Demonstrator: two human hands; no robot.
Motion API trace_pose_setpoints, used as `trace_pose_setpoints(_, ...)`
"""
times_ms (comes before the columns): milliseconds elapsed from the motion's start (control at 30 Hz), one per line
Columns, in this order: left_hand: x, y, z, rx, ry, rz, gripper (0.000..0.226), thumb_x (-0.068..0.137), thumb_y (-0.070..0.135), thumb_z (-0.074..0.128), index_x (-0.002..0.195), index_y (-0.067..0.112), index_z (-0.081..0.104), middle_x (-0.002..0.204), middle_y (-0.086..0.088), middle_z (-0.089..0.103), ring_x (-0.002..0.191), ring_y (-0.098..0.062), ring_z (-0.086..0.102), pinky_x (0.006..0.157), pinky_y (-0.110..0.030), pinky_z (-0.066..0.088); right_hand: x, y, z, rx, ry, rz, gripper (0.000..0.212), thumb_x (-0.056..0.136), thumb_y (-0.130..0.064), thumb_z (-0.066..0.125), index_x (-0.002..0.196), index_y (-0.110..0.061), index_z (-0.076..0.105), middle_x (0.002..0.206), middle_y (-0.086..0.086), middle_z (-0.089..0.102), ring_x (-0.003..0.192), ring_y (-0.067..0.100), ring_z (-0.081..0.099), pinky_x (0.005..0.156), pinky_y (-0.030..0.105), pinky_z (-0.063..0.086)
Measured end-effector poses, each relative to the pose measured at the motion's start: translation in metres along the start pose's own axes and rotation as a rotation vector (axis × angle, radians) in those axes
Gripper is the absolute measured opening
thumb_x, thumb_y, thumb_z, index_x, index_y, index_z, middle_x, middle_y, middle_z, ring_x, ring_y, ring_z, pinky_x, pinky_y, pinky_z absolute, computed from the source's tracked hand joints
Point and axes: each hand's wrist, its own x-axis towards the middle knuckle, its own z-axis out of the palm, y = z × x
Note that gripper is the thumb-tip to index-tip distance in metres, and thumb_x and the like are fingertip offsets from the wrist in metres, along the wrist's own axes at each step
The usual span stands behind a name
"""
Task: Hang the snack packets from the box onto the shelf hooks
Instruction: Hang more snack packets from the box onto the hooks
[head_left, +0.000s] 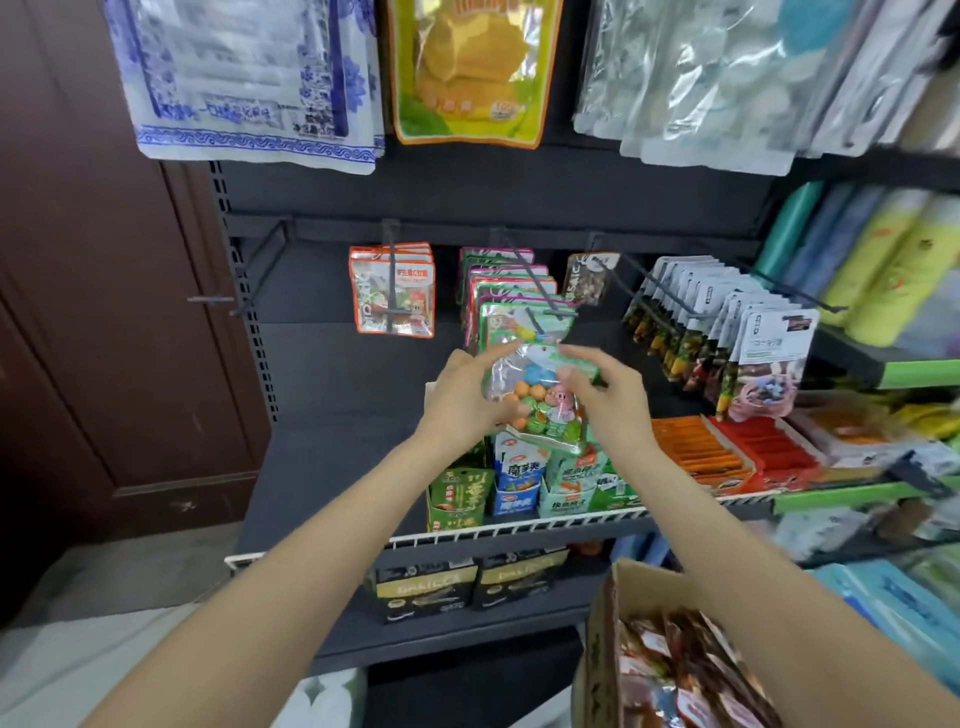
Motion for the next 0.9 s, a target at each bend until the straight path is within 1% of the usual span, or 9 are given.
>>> trace_pose_setpoints(67, 0.004, 0.002, 0.009, 0.002, 0.078, -0.014, 0.072, 0.080, 0.026, 0.074, 0.140, 0.041, 0.037, 0.094, 0.002, 0.034, 0.074, -0.003, 0.038, 0.067, -0.006, 0.035, 0.008, 0.008, 0.000, -0.027, -0.076, -0.031, 0.034, 0.086, -0.022, 0.067, 0.118, -0.031, 0.062, 0.104, -0.003, 0.063, 0.077, 0.017, 0.059, 0.076, 0.029, 0.051)
trace_pose_setpoints(100, 0.007, 0.003, 0.013, 0.005, 0.110, -0.023, 0.073, 0.080, 0.025, 0.073, 0.141, 0.041, 0.036, 0.093, 0.002, 0.033, 0.073, -0.003, 0.038, 0.068, -0.005, 0.036, 0.011, 0.010, -0.001, -0.051, -0.102, -0.054, 0.041, 0.085, -0.022, 0.068, 0.123, -0.030, 0.059, 0.100, -0.003, 0.059, 0.073, 0.011, 0.055, 0.075, 0.022, 0.048)
trace_pose_setpoints(167, 0.010, 0.004, 0.021, 0.018, 0.163, -0.041, 0.076, 0.081, 0.022, 0.073, 0.142, 0.043, 0.033, 0.091, 0.004, 0.031, 0.071, -0.005, 0.038, 0.068, -0.004, 0.036, 0.017, 0.015, -0.005, -0.080, -0.130, -0.092, 0.048, 0.084, -0.019, 0.069, 0.129, -0.031, 0.054, 0.098, 0.000, 0.051, 0.076, 0.002, 0.050, 0.075, 0.007, 0.040)
trace_pose_setpoints(267, 0.013, 0.008, 0.031, 0.018, 0.216, -0.050, 0.077, 0.083, 0.016, 0.072, 0.144, 0.039, 0.032, 0.087, 0.006, 0.027, 0.069, -0.005, 0.036, 0.071, 0.003, 0.034, 0.024, 0.020, -0.009, -0.041, -0.141, -0.115, 0.051, 0.085, -0.016, 0.067, 0.132, -0.030, 0.052, 0.101, 0.012, 0.049, 0.086, 0.011, 0.050, 0.080, 0.005, 0.040)
trace_pose_setpoints(367, 0.014, 0.011, 0.036, 0.037, 0.249, -0.084, 0.077, 0.083, 0.013, 0.071, 0.145, 0.035, 0.031, 0.089, 0.003, 0.027, 0.069, -0.004, 0.034, 0.072, 0.008, 0.029, 0.031, 0.026, -0.007, -0.058, -0.172, -0.139, 0.051, 0.086, -0.015, 0.066, 0.133, -0.030, 0.051, 0.095, 0.011, 0.045, 0.091, 0.022, 0.051, 0.074, -0.002, 0.036)
trace_pose_setpoints(533, 0.014, 0.013, 0.039, 0.114, 0.258, -0.134, 0.078, 0.083, 0.018, 0.070, 0.146, 0.036, 0.028, 0.095, -0.002, 0.031, 0.068, -0.004, 0.035, 0.074, -0.001, 0.030, 0.035, 0.032, -0.007, -0.080, -0.200, -0.177, 0.052, 0.087, -0.018, 0.065, 0.135, -0.030, 0.048, 0.093, 0.003, 0.040, 0.085, 0.011, 0.046, 0.073, 0.000, 0.034)
trace_pose_setpoints(633, 0.021, 0.016, 0.041, 0.168, 0.242, -0.182, 0.077, 0.086, 0.018, 0.068, 0.147, 0.035, 0.025, 0.097, -0.002, 0.031, 0.070, -0.005, 0.035, 0.077, -0.008, 0.031, 0.040, 0.033, -0.007, -0.142, -0.200, -0.196, 0.055, 0.087, -0.017, 0.065, 0.138, -0.026, 0.046, 0.107, 0.001, 0.039, 0.083, 0.003, 0.043, 0.085, 0.006, 0.031)
trace_pose_setpoints(767, 0.035, 0.013, 0.041, 0.296, 0.205, -0.243, 0.077, 0.090, 0.007, 0.060, 0.149, 0.032, 0.019, 0.103, -0.004, 0.034, 0.082, -0.013, 0.042, 0.083, -0.019, 0.038, 0.049, 0.035, 0.002, -0.273, -0.189, -0.201, 0.061, 0.087, -0.005, 0.063, 0.142, -0.023, 0.040, 0.142, 0.005, 0.020, 0.113, 0.007, 0.038, 0.103, 0.018, 0.033)
trace_pose_setpoints(900, 0.050, 0.008, 0.038, 0.327, 0.183, -0.252, 0.079, 0.089, 0.009, 0.061, 0.149, 0.033, 0.017, 0.108, -0.005, 0.035, 0.083, -0.016, 0.045, 0.082, -0.027, 0.045, 0.059, 0.037, 0.018, -0.320, -0.195, -0.155, 0.061, 0.087, 0.003, 0.059, 0.141, -0.018, 0.038, 0.148, 0.006, 0.015, 0.129, 0.016, 0.038, 0.102, 0.019, 0.033)
